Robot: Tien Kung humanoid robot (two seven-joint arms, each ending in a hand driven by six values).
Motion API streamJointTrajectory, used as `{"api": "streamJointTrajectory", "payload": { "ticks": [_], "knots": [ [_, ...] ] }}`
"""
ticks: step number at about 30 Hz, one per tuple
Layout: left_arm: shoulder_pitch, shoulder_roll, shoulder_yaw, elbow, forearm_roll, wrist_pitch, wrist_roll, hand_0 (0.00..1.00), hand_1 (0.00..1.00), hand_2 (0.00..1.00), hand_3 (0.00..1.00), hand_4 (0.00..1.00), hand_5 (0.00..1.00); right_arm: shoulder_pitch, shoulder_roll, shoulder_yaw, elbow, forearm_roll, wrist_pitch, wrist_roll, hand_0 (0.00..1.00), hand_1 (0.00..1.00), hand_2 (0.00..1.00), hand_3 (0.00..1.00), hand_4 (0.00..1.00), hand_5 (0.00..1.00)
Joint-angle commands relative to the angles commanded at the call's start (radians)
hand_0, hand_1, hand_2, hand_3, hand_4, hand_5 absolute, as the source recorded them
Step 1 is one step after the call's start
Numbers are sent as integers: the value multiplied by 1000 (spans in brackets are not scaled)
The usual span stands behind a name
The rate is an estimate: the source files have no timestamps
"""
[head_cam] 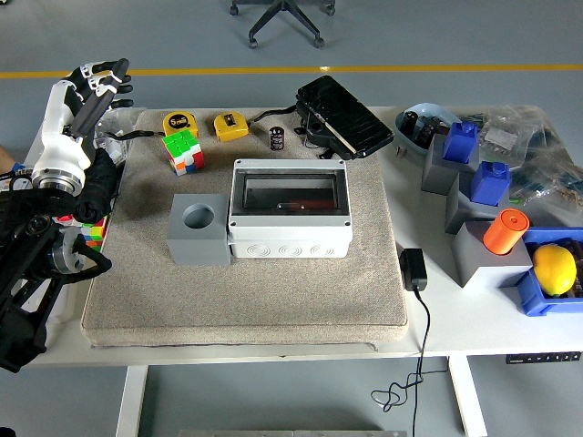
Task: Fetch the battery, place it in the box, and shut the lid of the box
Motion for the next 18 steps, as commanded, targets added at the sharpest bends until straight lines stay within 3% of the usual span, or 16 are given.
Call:
{"api": "streamJointTrajectory", "payload": {
  "ticks": [11, 18],
  "knots": [
    [9, 8, -41, -16, 3, -3, 0, 435, 545, 533, 561, 923, 464, 2, 0, -10, -2, 1, 2, -3, 591, 602, 567, 556, 922, 438],
    [-2, 34, -32, -16, 4, -4, 0, 434, 544, 533, 561, 923, 463, 27, -5, -32, 3, 3, 6, -7, 591, 603, 568, 557, 923, 440]
  ]
}}
